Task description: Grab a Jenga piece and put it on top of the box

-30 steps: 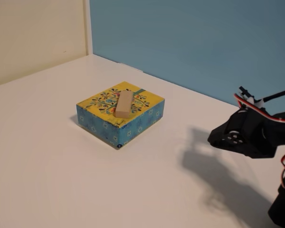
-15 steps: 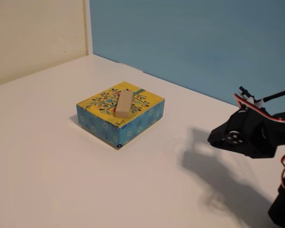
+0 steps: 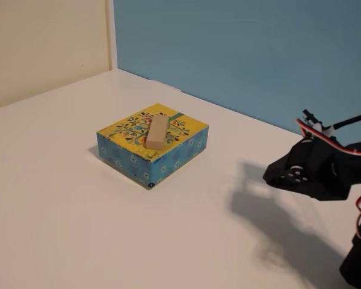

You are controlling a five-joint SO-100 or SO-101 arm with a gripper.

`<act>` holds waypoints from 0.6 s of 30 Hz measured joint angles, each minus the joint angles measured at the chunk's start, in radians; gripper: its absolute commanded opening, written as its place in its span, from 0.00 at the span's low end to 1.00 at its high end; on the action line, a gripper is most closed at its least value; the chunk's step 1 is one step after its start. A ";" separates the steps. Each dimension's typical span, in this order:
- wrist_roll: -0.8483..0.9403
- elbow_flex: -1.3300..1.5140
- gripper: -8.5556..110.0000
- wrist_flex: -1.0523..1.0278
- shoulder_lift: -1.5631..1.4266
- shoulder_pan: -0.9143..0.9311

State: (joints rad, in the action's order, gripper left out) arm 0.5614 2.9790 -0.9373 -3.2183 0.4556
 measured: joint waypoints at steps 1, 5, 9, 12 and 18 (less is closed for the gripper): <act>0.000 0.000 0.07 0.000 0.000 0.000; 0.000 0.000 0.07 0.000 0.000 0.000; 0.006 0.000 0.07 0.000 0.000 0.000; 0.006 0.000 0.07 0.000 0.000 -0.006; 0.006 0.000 0.07 0.000 0.000 -0.009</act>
